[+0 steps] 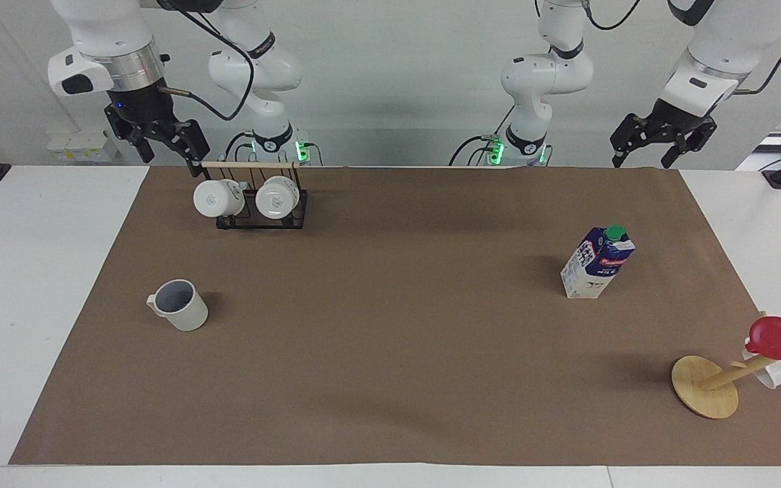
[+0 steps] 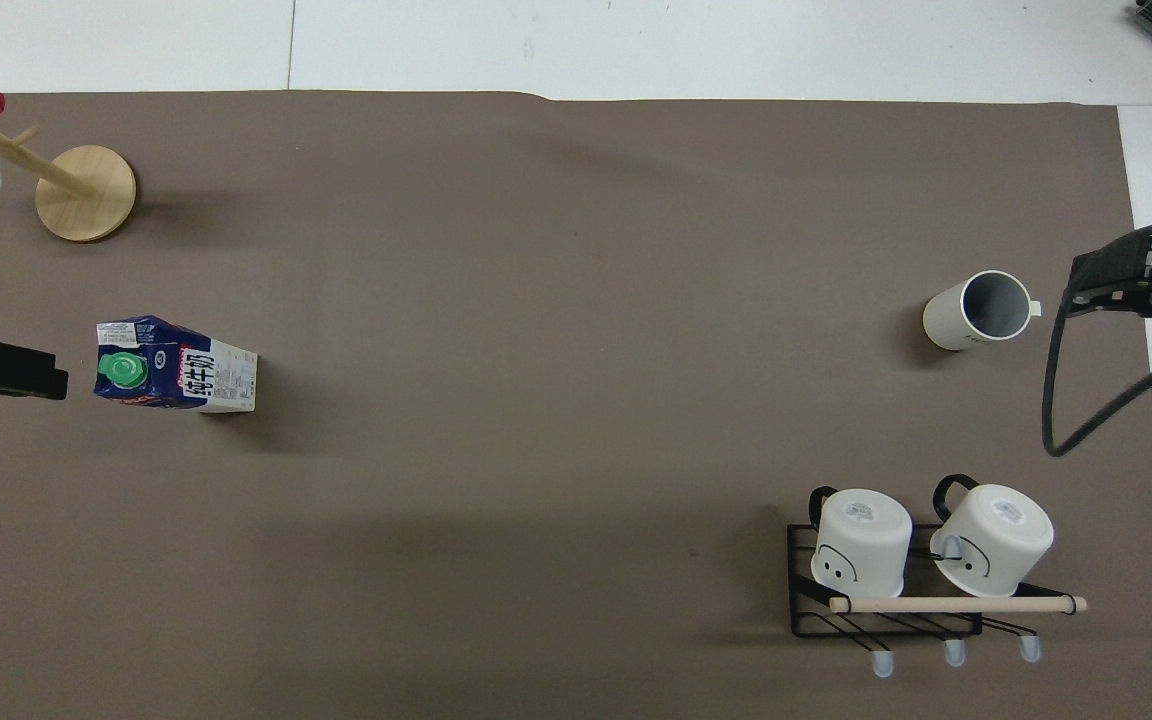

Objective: Place cup and milk on table

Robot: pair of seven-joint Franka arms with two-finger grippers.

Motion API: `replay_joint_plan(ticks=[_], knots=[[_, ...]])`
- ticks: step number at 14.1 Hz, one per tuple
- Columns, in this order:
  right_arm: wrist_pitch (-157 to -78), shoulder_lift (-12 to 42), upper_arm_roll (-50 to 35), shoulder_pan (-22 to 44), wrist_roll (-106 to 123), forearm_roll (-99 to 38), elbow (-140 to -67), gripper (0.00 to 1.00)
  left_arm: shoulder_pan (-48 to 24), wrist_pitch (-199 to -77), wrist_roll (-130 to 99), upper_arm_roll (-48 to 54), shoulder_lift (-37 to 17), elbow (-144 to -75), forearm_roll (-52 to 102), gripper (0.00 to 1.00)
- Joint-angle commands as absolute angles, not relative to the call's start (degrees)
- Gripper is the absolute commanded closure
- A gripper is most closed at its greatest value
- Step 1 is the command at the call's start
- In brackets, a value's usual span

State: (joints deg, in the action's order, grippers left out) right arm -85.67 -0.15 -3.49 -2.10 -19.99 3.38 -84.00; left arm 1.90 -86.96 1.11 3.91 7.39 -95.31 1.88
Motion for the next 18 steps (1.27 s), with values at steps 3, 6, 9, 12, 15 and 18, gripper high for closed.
replay_joint_plan(ticks=[3, 6, 9, 12, 15, 18], knots=[[-85.43, 0.18, -3.43, -2.73, -18.02, 2.46, -83.32, 0.0, 2.81, -85.96, 1.05, 4.31, 7.82, -95.01, 2.37, 0.0], [-85.6, 0.18, -3.43, -2.72, -18.02, 2.37, -83.32, 0.0, 2.81, -85.96, 1.05, 4.31, 7.82, -95.01, 2.37, 0.0], [-87.62, 0.18, -3.52, -2.64, -17.76, 2.46, -83.41, 0.0, 2.81, -85.96, 1.05, 4.31, 7.82, -95.01, 2.37, 0.0], [-87.71, 0.26, -3.52, -2.72, -16.7, 2.46, -83.41, 0.0, 2.81, -85.96, 1.05, 4.31, 7.82, -95.01, 2.37, 0.0], [-87.71, 0.35, -3.52, -2.64, -16.7, 2.55, -83.41, 0.0, 2.81, -85.96, 1.05, 4.31, 7.82, -95.01, 2.37, 0.0], [-88.67, 0.35, -3.52, -2.64, -16.79, 2.55, -83.41, 0.0, 2.81, -85.96, 1.05, 4.31, 7.82, -95.01, 2.37, 0.0]])
